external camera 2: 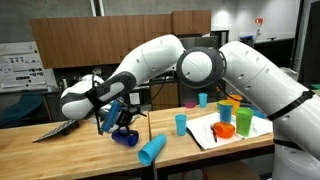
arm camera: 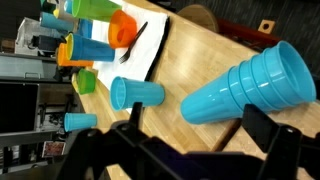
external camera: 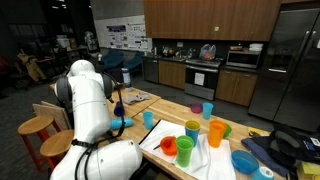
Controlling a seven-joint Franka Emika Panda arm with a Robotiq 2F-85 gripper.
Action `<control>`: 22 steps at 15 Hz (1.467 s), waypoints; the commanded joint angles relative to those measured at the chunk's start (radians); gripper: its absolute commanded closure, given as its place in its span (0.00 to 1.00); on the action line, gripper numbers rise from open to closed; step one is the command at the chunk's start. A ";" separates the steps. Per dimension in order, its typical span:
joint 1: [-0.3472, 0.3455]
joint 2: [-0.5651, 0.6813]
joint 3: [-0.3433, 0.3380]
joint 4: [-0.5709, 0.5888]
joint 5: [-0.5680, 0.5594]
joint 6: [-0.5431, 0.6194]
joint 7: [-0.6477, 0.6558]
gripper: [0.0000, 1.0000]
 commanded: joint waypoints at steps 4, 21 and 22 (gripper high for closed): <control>-0.023 -0.022 0.022 -0.039 0.145 0.000 0.021 0.00; 0.011 0.000 -0.031 -0.113 0.267 0.109 0.017 0.00; 0.014 0.000 -0.035 -0.115 0.266 0.111 0.018 0.00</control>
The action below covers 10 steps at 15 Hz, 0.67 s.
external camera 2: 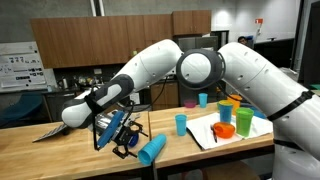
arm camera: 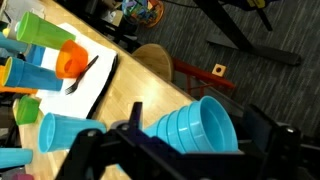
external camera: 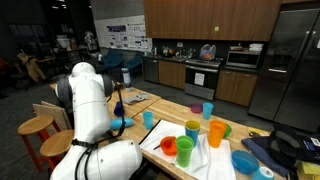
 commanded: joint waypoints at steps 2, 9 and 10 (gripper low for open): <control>0.019 -0.009 -0.032 -0.018 0.002 0.023 -0.006 0.00; 0.008 0.010 -0.050 -0.033 -0.001 0.045 -0.019 0.00; 0.006 0.011 -0.053 -0.045 -0.003 0.054 -0.022 0.00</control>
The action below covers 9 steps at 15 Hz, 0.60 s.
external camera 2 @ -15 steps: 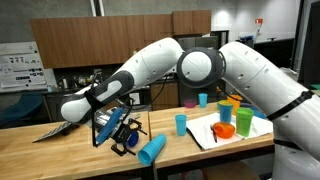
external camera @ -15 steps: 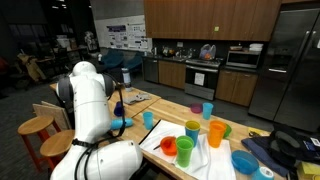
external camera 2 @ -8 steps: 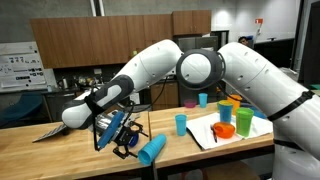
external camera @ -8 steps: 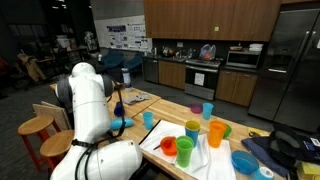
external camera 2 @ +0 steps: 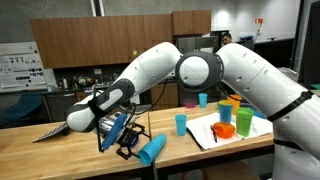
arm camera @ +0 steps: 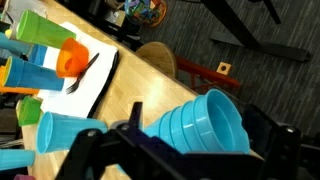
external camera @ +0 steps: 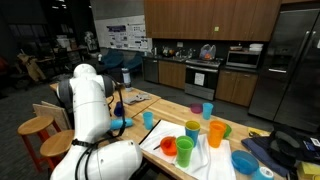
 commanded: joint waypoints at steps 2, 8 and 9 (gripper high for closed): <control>-0.003 0.011 -0.022 -0.021 -0.003 0.031 -0.030 0.00; -0.012 0.030 -0.038 -0.044 -0.009 0.052 -0.047 0.00; -0.014 0.031 -0.040 -0.049 -0.008 0.053 -0.049 0.00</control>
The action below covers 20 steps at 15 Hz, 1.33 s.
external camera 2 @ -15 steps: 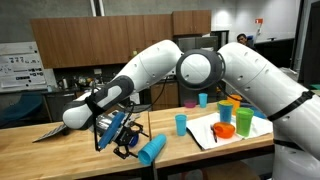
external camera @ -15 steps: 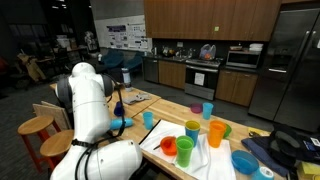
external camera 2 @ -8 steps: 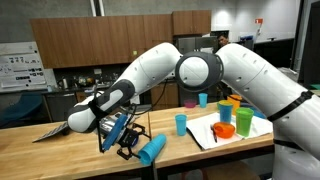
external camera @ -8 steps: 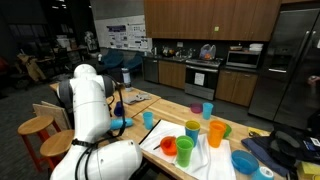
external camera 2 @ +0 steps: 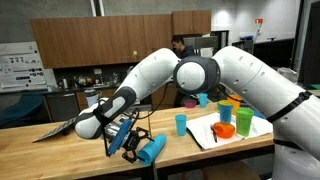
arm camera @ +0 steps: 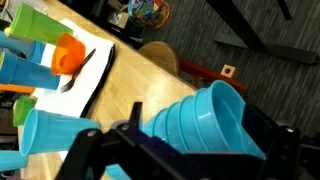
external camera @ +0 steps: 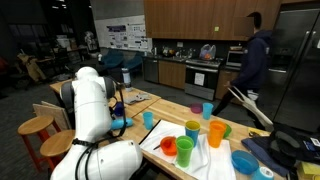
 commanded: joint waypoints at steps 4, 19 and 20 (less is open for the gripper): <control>-0.003 0.006 -0.023 -0.022 -0.025 -0.007 -0.027 0.25; 0.016 0.018 -0.027 -0.010 -0.148 -0.016 -0.041 0.88; 0.016 0.014 -0.027 -0.013 -0.155 -0.008 -0.039 0.88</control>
